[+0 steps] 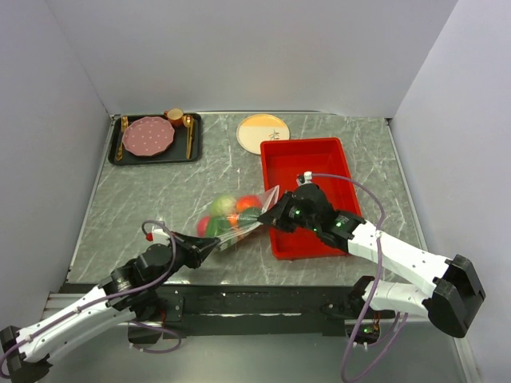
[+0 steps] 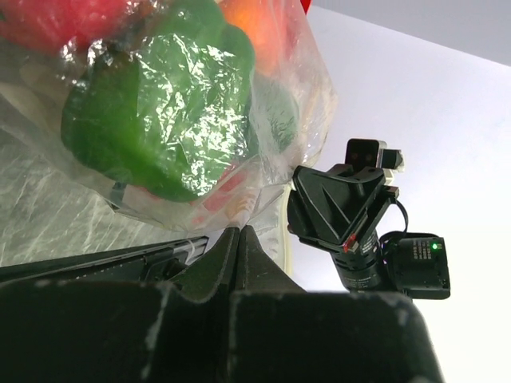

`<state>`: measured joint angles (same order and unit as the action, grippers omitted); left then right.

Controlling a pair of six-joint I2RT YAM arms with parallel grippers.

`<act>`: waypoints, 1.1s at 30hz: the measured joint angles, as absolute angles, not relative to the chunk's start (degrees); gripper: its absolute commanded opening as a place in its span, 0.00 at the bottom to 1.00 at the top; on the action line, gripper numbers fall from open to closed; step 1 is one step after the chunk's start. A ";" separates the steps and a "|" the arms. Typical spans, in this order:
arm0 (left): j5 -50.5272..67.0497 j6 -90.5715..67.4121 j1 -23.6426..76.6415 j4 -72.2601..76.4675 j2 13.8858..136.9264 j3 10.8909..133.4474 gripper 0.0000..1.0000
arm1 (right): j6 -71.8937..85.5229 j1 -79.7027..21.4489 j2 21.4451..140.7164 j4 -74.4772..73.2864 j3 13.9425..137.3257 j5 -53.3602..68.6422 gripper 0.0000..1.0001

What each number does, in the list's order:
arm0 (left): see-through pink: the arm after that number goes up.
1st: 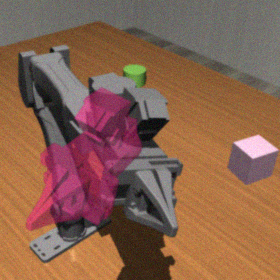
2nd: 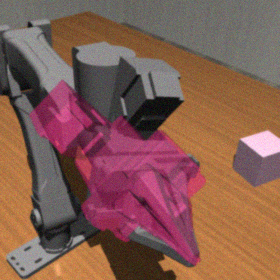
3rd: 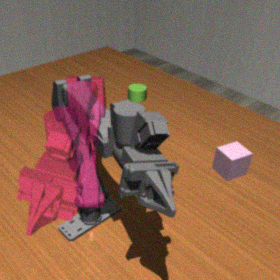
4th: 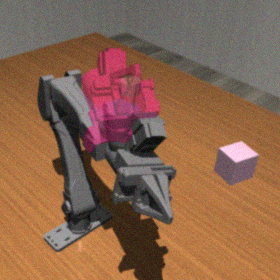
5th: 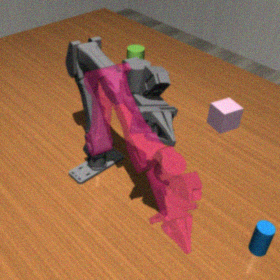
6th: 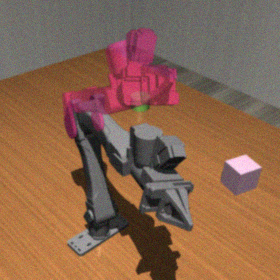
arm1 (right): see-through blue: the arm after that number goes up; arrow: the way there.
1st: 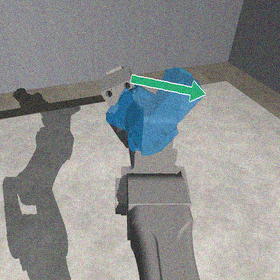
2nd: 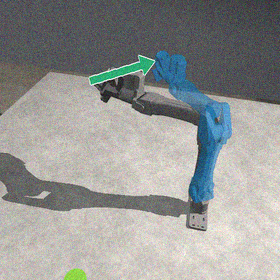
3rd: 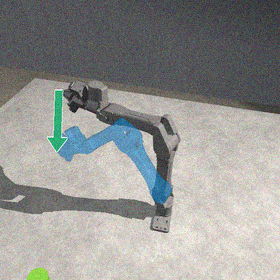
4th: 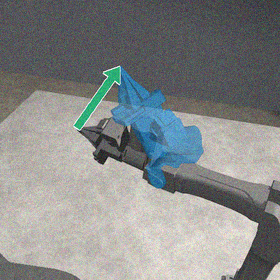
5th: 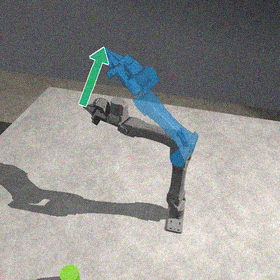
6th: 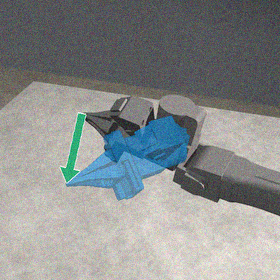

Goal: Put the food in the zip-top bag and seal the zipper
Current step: Zip the zipper food storage bag at the center of the board.

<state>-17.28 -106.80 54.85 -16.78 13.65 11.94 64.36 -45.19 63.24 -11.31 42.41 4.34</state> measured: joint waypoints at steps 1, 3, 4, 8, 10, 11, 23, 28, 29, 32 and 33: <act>-17.47 -106.80 54.85 -17.43 13.19 12.14 0.01 | 64.25 -45.08 63.24 -11.29 42.41 4.45 0.05; -17.85 -106.80 54.85 -18.48 12.56 12.45 0.01 | 63.99 -44.95 63.24 -11.18 42.41 4.56 0.06; -17.96 -106.80 54.85 -19.05 12.43 12.58 0.01 | 63.92 -44.84 63.26 -11.16 42.41 4.62 0.06; -18.41 -106.67 54.85 -20.78 12.29 13.56 0.01 | 63.66 -44.60 63.44 -11.14 42.41 4.62 0.07; -18.59 -106.61 54.85 -21.37 12.29 13.87 0.01 | 63.53 -44.51 63.59 -11.14 42.41 4.62 0.06; -18.79 -106.59 54.85 -21.69 12.29 14.00 0.01 | 63.48 -44.47 63.66 -11.14 42.41 4.62 0.07; -21.67 -105.95 54.87 -27.38 11.94 17.63 0.01 | 60.75 -42.04 66.26 -11.14 44.16 5.78 0.06; -22.87 -105.82 54.87 -29.12 10.94 17.72 0.01 | 59.33 -41.28 67.85 -11.20 45.52 6.13 0.06; -23.00 -105.84 54.87 -29.43 10.90 17.74 0.01 | 59.07 -41.12 68.12 -11.29 45.74 6.20 0.06; -23.51 -105.89 54.87 -30.57 10.39 17.87 0.01 | 58.50 -40.58 68.79 -11.29 46.24 6.76 0.06; -23.73 -105.91 54.87 -31.07 10.17 18.02 0.01 | 58.35 -40.29 68.97 -11.38 46.39 6.96 0.06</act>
